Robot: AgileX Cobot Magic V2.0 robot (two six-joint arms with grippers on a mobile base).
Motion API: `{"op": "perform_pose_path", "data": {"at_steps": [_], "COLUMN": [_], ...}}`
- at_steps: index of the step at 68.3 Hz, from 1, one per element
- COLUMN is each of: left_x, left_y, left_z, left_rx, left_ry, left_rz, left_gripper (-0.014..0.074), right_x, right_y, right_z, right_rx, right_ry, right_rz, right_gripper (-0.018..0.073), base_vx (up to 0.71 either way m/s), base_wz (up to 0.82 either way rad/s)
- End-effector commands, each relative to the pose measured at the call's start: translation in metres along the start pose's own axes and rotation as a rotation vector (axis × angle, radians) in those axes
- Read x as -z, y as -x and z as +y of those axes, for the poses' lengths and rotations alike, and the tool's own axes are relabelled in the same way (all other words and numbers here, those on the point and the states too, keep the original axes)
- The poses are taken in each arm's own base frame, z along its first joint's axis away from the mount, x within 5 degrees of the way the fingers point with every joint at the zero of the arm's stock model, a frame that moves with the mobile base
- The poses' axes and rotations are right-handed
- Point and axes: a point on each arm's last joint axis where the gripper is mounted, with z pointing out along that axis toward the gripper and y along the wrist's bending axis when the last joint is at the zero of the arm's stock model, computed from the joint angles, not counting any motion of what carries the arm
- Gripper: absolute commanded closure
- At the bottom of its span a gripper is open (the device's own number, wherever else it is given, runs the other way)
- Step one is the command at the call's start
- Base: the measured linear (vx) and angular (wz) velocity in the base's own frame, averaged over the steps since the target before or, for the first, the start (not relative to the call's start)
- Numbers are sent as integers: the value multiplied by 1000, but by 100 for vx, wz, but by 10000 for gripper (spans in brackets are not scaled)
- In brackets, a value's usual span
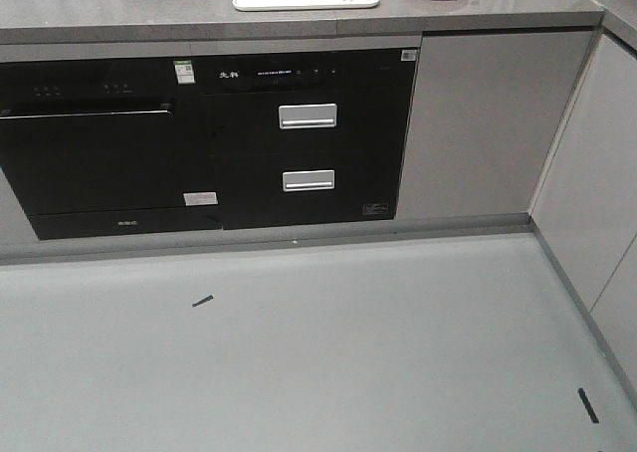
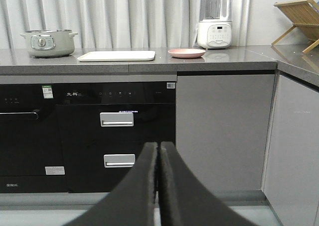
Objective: Transfer vegetables to tray and serve
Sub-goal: 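Drive the base forward to the counter facing the cream tray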
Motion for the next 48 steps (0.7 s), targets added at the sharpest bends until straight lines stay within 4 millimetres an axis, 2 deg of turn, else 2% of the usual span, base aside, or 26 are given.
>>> {"op": "perform_pose_path", "data": {"at_steps": [1,48], "left_x": [1,1], "left_y": [-1,-1], "left_z": [0,0], "left_rx": [6,6], "left_ry": [-5,-5], "left_rz": [-63,-63], "left_gripper": [603,603], "right_x": [0,0], "right_y": [5,5], "right_z": [0,0], "right_rx": [9,9], "right_ry": [4,4], "right_rz": [-71,-71], "right_gripper": [564,564], "base_vx": [20,21], "base_wz": [2,0]}}
